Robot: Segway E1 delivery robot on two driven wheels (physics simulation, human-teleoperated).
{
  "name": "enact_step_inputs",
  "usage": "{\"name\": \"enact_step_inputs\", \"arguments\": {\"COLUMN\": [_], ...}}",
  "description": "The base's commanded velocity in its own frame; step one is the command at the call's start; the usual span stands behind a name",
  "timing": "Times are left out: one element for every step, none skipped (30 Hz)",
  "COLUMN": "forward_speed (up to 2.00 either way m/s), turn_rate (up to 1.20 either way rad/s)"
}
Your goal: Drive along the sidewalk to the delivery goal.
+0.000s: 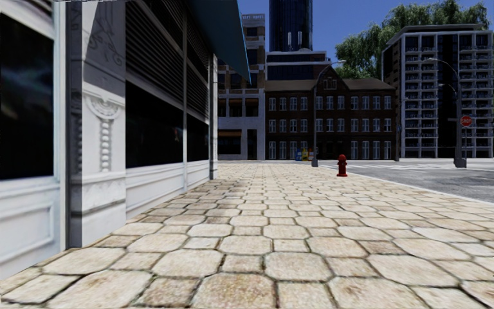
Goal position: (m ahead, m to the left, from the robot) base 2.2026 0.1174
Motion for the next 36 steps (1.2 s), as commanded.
{"name": "enact_step_inputs", "arguments": {"forward_speed": [2.0,2.0,2.0,2.0,2.0,2.0,2.0,2.0,2.0,2.0,2.0,2.0,2.0,2.0,2.0,2.0,2.0,2.0,2.0,1.98,1.8,1.67,1.5,1.36,1.33,1.33,1.31,1.28,1.25,1.24,1.24,1.23,1.23,1.23,1.23,1.2], "turn_rate": [0.0,0.0,0.0,0.0,0.0,0.0,0.0,0.0,0.0,0.0,0.0,0.0,0.0,0.0,0.0,0.0,0.0,0.0,0.0,0.0,0.0,0.0,-0.11,-0.27,-0.33,-0.33,-0.34,-0.34,-0.34,-0.34,-0.34,-0.34,-0.34,-0.34,-0.34,-0.34]}}
